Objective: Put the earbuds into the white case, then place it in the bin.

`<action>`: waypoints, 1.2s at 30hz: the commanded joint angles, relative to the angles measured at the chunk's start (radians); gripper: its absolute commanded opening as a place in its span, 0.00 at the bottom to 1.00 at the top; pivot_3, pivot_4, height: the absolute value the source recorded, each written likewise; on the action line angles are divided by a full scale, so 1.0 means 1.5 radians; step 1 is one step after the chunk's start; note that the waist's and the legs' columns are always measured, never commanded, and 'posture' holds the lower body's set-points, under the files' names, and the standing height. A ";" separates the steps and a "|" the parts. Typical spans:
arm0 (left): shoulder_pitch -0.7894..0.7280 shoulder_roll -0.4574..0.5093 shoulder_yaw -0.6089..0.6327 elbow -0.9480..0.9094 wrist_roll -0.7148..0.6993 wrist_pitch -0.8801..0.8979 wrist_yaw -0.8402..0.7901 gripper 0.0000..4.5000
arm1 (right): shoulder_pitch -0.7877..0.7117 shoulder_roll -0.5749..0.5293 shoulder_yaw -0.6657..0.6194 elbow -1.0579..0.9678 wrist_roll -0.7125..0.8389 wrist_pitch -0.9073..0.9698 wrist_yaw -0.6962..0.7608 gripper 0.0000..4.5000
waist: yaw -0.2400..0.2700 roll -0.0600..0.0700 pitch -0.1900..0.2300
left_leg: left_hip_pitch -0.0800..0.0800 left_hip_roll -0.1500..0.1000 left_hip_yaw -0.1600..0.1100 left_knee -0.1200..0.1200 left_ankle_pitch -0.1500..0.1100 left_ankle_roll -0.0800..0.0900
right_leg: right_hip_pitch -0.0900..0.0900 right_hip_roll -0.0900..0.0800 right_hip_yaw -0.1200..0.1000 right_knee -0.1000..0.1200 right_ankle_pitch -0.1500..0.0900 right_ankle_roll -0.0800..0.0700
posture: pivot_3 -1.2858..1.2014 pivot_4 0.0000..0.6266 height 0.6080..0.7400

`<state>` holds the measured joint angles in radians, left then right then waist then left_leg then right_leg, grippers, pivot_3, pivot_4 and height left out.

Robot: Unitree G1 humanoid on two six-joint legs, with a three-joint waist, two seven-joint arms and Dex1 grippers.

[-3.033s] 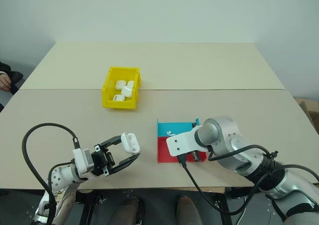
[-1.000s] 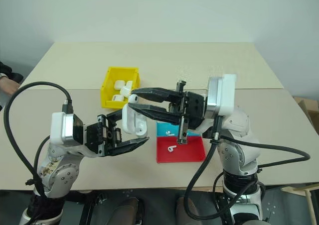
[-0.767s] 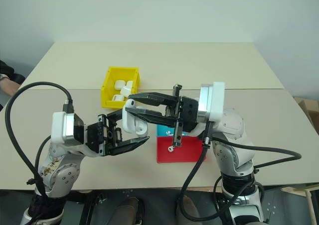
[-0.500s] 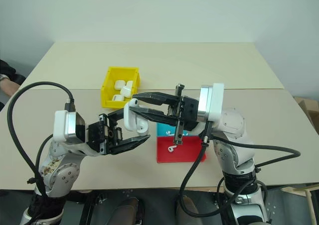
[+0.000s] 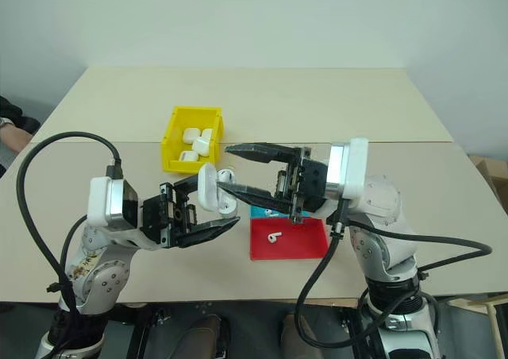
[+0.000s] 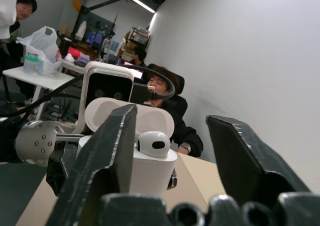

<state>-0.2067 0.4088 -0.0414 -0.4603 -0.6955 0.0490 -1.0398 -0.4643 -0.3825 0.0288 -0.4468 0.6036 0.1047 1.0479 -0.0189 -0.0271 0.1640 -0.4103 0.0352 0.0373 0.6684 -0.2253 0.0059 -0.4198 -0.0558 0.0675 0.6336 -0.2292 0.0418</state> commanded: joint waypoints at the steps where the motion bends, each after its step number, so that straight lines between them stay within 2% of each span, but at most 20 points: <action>1: -0.016 -0.010 0.005 -0.025 -0.005 -0.013 0.010 0.61 | 0.006 -0.012 0.035 -0.009 -0.023 -0.014 0.016 0.65 | 0.001 0.000 0.000 | 0.000 0.000 0.000 0.000 0.000 0.000 | 0.000 0.000 0.000 0.000 0.000 0.000 | 0.52 0.24 1.00; 7: 0.024 0.010 0.014 0.033 0.057 -0.072 -0.038 0.61 | -0.011 -0.066 -0.004 -0.008 0.037 0.018 0.046 0.65 | 0.001 0.000 0.000 | 0.000 0.000 0.000 0.000 0.000 0.000 | 0.000 0.000 0.000 0.000 0.000 0.000 | 0.52 0.24 1.00; 10: 0.081 0.039 0.033 0.089 0.102 -0.142 -0.080 0.61 | -0.078 -0.140 -0.022 0.029 0.042 0.100 0.049 0.65 | -0.004 0.000 0.000 | 0.000 0.000 0.001 0.000 0.000 0.000 | 0.000 0.000 0.001 0.000 0.000 0.000 | 0.52 0.24 1.00; 14: 0.139 0.056 0.045 0.138 0.140 -0.222 -0.109 0.61 | -0.145 -0.228 0.018 0.076 -0.025 0.165 0.058 0.65 | -0.002 0.000 0.000 | 0.001 0.001 0.001 -0.001 0.000 0.000 | -0.001 0.000 0.000 0.000 -0.001 -0.002 | 0.52 0.24 1.00; 19: 0.222 0.068 0.056 0.156 0.168 -0.286 -0.109 0.61 | -0.235 -0.311 0.148 0.130 -0.187 0.185 0.111 0.65 | 0.000 0.000 0.000 | 0.000 0.001 0.002 -0.002 0.000 0.000 | -0.002 -0.001 0.000 -0.001 -0.001 -0.002 | 0.52 0.24 1.00; 23: 0.248 0.065 0.045 0.157 0.188 -0.312 -0.095 0.61 | -0.307 -0.319 0.259 0.205 -0.325 0.140 0.169 0.65 | 0.000 0.000 0.000 | 0.000 0.001 0.003 -0.002 0.000 0.000 | -0.002 -0.001 0.000 -0.001 -0.001 -0.002 | 0.52 0.24 1.00; 29: 0.250 0.051 0.018 0.149 0.215 -0.319 -0.057 0.61 | -0.406 -0.265 0.383 0.348 -0.484 0.022 0.236 0.65 | 0.000 0.000 0.000 | 0.000 0.001 0.004 -0.002 0.000 0.000 | -0.002 -0.001 0.000 -0.001 -0.001 -0.002 | 0.52 0.24 1.00; 36: 0.251 0.050 0.006 0.146 0.235 -0.328 -0.027 0.61 | -0.467 -0.166 0.443 0.498 -0.576 -0.063 0.270 0.65 | -0.001 0.000 0.000 | 0.000 0.001 0.004 -0.002 0.000 0.000 | -0.003 -0.001 0.000 -0.001 -0.001 -0.002 | 0.52 0.24 1.00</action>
<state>0.1672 0.4837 -0.0248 -0.2077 -0.3482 -0.4160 -1.0974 -1.1322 -0.6421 0.6966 0.2800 -0.2340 0.0394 1.4397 -0.0206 -0.0267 0.1642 -0.4099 0.0369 0.0429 0.6649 -0.2254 0.0061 -0.4237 -0.0579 0.0680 0.6331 -0.2302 0.0383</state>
